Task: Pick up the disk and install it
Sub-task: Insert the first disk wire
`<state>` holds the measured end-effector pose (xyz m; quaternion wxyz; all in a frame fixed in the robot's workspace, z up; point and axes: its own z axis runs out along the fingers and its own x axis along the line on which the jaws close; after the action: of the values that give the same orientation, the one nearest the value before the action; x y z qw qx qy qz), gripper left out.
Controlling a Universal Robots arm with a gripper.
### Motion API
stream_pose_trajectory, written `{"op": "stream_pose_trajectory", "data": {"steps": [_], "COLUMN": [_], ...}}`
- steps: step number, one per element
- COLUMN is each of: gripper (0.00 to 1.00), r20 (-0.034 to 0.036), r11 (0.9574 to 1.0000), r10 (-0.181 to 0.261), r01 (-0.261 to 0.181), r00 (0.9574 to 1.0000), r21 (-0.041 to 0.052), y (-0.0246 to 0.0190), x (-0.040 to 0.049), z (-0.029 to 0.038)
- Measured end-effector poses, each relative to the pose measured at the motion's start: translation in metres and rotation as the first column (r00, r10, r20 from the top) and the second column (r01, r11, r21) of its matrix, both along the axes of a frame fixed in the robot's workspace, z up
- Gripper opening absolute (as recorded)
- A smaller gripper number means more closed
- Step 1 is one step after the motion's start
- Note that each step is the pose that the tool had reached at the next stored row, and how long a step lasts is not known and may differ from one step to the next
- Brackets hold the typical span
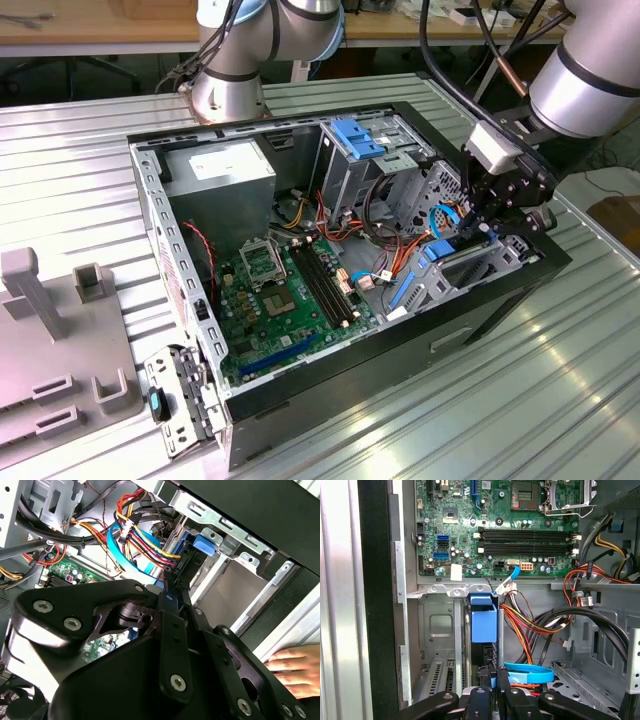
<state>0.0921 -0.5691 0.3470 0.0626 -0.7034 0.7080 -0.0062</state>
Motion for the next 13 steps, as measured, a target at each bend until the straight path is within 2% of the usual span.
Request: {"op": "stream_pose_trajectory", "data": {"steps": [13], "gripper": [0.16], "r20": [0.0], "r11": [1.0], "r10": [-0.001], "r01": [0.001], "r00": [1.0], "r21": [0.0006], "y": [0.0], "x": [0.0], "z": [-0.0016]}}
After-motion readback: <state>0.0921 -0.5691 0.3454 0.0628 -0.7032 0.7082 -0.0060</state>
